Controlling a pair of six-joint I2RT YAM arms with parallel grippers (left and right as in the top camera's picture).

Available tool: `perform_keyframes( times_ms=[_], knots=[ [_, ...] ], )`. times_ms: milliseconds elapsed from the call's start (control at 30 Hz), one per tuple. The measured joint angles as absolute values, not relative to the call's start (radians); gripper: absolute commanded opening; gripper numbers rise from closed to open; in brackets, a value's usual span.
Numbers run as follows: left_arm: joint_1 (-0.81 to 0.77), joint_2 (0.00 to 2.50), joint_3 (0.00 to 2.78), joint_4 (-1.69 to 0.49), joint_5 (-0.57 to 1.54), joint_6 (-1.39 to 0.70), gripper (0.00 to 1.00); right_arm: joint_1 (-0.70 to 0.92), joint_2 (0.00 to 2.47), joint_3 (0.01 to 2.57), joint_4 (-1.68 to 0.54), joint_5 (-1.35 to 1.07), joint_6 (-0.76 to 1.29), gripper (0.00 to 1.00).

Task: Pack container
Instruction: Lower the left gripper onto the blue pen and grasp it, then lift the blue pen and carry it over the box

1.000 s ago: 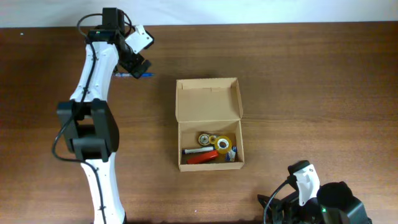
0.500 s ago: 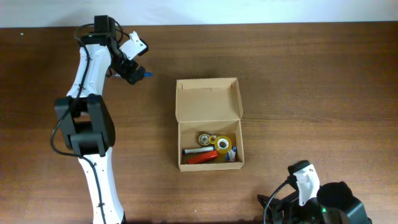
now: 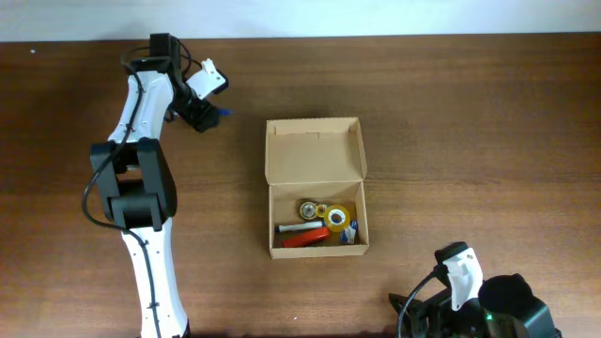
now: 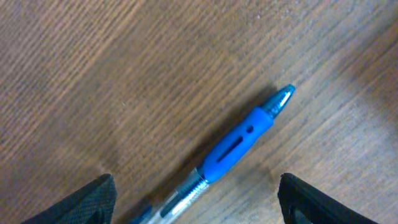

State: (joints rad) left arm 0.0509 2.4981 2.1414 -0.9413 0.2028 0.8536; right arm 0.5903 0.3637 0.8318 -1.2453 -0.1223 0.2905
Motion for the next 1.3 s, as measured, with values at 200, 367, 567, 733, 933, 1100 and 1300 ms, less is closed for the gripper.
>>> perform_keyframes(
  times_ms=[200,367,567,733,933,1100,1300],
  knots=[
    [0.051,2.505,2.143,-0.938,0.203,0.854,0.77,0.59,0.364,0.832,-1.245,-0.122,0.291,0.99],
    [0.051,2.516,2.153,-0.939,0.222,0.853,0.68,0.59,0.364,0.832,-1.245,-0.122,0.29,0.99],
    [0.05,2.519,2.156,-0.943,0.233,0.853,0.49,0.59,0.364,0.832,-1.245,-0.122,0.291,0.99],
    [0.048,2.52,2.157,-0.957,0.237,0.858,0.29,0.59,0.364,0.832,-1.245,-0.122,0.291,0.99],
    [0.046,2.52,2.159,-0.987,0.241,0.857,0.11,0.59,0.364,0.832,-1.245,-0.122,0.291,0.99],
    [0.043,2.523,2.174,-1.03,0.236,0.857,0.02,0.59,0.364,0.832,-1.245,-0.122,0.29,0.99],
    [0.022,2.562,2.291,-1.172,0.226,0.839,0.01,0.59,0.364,0.832,-1.245,-0.122,0.291,0.99]
  ],
)
